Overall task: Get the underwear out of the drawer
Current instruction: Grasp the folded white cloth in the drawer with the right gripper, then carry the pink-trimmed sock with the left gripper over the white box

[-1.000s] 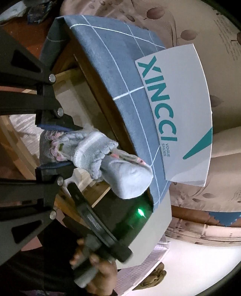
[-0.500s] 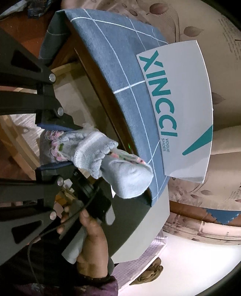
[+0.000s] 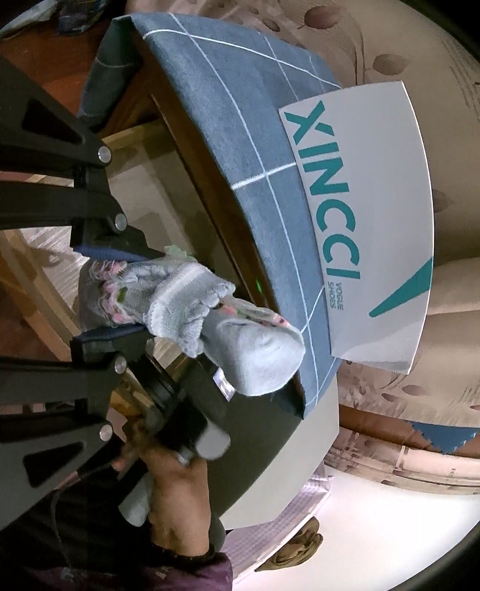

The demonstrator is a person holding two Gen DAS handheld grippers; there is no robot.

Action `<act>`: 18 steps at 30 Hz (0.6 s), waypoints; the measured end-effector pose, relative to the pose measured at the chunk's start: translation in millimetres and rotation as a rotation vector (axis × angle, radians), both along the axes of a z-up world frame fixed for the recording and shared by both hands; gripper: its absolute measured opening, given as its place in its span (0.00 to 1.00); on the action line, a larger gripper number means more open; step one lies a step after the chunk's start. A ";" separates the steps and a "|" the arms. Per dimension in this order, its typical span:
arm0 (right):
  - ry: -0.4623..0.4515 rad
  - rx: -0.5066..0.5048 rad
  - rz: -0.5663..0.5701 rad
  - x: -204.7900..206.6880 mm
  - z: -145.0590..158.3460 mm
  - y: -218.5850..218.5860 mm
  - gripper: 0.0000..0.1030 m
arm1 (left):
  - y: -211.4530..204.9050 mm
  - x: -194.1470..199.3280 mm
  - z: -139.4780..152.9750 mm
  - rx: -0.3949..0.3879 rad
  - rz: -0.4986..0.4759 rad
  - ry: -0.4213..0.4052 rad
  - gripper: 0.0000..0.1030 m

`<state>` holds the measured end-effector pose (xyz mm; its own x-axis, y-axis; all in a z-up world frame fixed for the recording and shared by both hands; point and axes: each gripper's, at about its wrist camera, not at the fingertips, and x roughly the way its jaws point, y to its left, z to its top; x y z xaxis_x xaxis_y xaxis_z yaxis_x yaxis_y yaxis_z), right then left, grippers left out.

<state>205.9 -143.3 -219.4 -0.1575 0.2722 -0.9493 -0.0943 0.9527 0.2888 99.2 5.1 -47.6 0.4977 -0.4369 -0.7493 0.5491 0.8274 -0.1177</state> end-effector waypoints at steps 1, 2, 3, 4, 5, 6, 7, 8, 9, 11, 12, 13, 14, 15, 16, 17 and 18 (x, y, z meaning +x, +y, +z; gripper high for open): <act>-0.023 0.015 -0.009 0.0 8.5 -6.5 0.52 | 1.1 0.5 0.0 -0.003 0.004 0.000 0.29; -0.058 0.039 -0.019 -1.0 20.1 -11.8 0.52 | 2.2 0.7 0.5 -0.007 0.007 -0.002 0.29; -0.089 0.057 -0.030 -1.8 31.2 -17.0 0.52 | 4.1 1.2 1.5 -0.017 0.013 -0.003 0.29; -0.117 0.073 -0.046 -3.2 42.0 -22.0 0.52 | 5.4 1.6 1.8 -0.025 0.015 -0.002 0.29; -0.148 0.104 -0.065 -5.4 53.4 -29.0 0.52 | 6.7 1.8 2.6 -0.034 0.019 -0.002 0.29; -0.176 0.133 -0.079 -8.6 63.3 -34.4 0.52 | 8.0 1.6 3.2 -0.038 0.026 -0.007 0.29; -0.203 0.146 -0.091 -11.3 72.9 -39.8 0.52 | 8.9 1.5 4.2 -0.038 0.030 -0.014 0.29; -0.237 0.158 -0.103 -15.0 83.3 -46.3 0.52 | 9.7 1.1 4.9 -0.039 0.032 -0.020 0.29; -0.269 0.183 -0.110 -18.1 91.8 -51.8 0.52 | 10.2 0.9 5.4 -0.041 0.033 -0.023 0.29; -0.313 0.220 -0.141 -25.8 103.3 -60.6 0.52 | 10.8 -0.1 5.9 -0.043 0.036 -0.030 0.29; -0.329 0.229 -0.153 -27.9 106.5 -66.4 0.52 | 10.8 -0.3 5.7 -0.043 0.037 -0.031 0.29; -0.338 0.228 -0.169 -31.3 105.2 -67.5 0.52 | 10.8 -0.6 5.8 -0.046 0.037 -0.032 0.29; -0.337 0.223 -0.179 -30.8 103.7 -71.0 0.52 | 10.7 -0.8 5.9 -0.048 0.036 -0.034 0.29; -0.329 0.229 -0.183 -29.1 100.6 -72.9 0.52 | 10.4 -1.4 6.3 -0.050 0.036 -0.038 0.29; -0.323 0.234 -0.185 -30.8 97.5 -70.1 0.52 | 10.1 -2.9 5.5 -0.050 0.036 -0.041 0.29; -0.320 0.231 -0.186 -30.7 94.3 -69.1 0.52 | 9.9 -4.4 4.8 -0.051 0.035 -0.044 0.29; -0.320 0.221 -0.184 -30.5 91.8 -68.2 0.52 | 9.6 -4.5 4.9 -0.051 0.034 -0.044 0.29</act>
<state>175.3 -211.4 -127.6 0.2062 0.4706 -0.8579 -0.0464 0.8805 0.4718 94.7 14.6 -42.6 0.5448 -0.4565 -0.7034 0.5266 0.8391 -0.1367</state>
